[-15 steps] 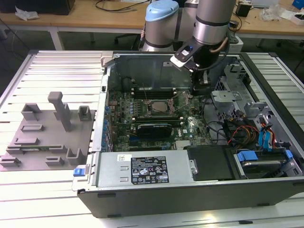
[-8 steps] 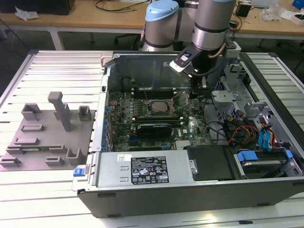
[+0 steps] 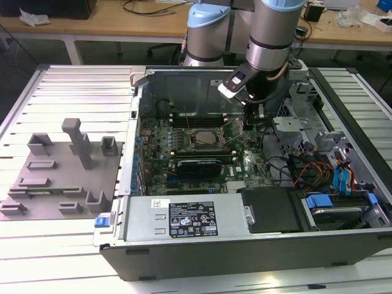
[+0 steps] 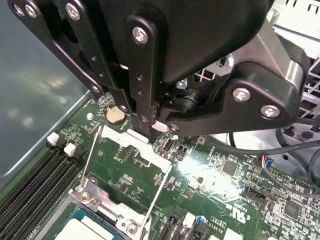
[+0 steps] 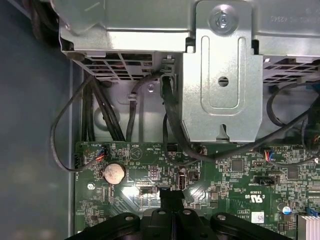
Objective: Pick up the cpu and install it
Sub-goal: 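Close the cpu cover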
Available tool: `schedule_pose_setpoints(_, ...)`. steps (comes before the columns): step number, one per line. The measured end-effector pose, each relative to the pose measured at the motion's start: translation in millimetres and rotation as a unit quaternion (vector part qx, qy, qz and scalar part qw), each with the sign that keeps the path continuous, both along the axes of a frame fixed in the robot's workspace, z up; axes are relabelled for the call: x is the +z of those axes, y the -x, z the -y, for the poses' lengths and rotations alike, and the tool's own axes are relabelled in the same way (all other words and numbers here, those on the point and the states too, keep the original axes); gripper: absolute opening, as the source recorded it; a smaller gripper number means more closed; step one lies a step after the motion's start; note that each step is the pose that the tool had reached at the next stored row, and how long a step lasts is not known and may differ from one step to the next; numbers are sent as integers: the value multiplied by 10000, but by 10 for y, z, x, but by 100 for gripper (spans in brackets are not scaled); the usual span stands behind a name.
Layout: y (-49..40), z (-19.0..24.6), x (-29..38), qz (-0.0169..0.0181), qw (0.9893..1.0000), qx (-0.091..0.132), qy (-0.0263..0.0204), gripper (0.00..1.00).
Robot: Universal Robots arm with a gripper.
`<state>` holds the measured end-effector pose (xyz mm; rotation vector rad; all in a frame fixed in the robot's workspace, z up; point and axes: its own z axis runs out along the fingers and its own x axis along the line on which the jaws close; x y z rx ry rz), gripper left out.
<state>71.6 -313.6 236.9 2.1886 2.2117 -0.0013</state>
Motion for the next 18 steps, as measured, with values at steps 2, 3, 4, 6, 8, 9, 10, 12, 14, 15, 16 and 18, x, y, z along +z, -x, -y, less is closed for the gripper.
schedule_pose_setpoints(2, -1, 0, -1, -7, 10000, 1, -1, 11)
schedule_pose_setpoints(3, -1, -1, -2, -42, 10000, 1, -6, 11)
schedule_pose_setpoints(4, -1, -1, -2, -56, 10000, 0, -7, 11)
schedule_pose_setpoints(6, 0, 0, -1, -69, 10000, 0, -7, 11)
schedule_pose_setpoints(8, 0, 0, -1, -70, 10000, 0, -8, 11)
schedule_pose_setpoints(9, 1, 0, -1, -70, 10000, 0, -7, 11)
schedule_pose_setpoints(10, 5, 0, -1, -70, 10000, 0, -7, 11)
schedule_pose_setpoints(12, 14, 0, -1, -70, 10000, 0, -7, 11)
schedule_pose_setpoints(14, 26, -1, 1, -68, 10000, 0, -7, 11)
schedule_pose_setpoints(15, 40, -4, 4, -64, 10000, 0, -7, 11)
schedule_pose_setpoints(16, 49, -6, 7, -61, 10000, 0, -7, 11)
schedule_pose_setpoints(18, 60, -8, 12, -56, 10000, 0, -7, 11)
